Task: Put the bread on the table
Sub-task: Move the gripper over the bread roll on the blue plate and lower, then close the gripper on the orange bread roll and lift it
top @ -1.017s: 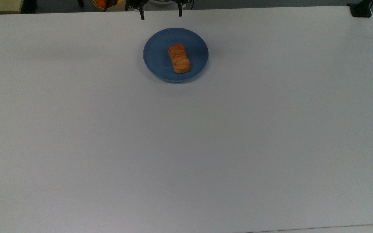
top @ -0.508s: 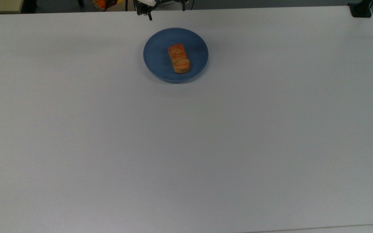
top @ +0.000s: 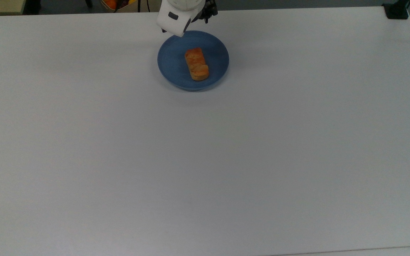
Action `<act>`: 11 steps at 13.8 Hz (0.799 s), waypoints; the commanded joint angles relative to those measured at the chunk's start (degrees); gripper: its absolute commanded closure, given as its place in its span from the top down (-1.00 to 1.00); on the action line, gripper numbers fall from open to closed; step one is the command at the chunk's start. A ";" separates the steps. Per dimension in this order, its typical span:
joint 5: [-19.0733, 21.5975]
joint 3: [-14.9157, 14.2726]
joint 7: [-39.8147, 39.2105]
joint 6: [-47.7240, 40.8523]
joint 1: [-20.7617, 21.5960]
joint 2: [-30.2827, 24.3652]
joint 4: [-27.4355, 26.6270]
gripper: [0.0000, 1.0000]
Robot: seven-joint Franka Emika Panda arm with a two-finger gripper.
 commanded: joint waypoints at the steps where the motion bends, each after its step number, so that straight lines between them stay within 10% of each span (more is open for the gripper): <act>1: 0.28 1.37 0.08 10.87 0.76 -1.00 -9.00 1.00; 11: -0.77 2.69 6.68 31.73 0.76 2.34 -15.09 1.00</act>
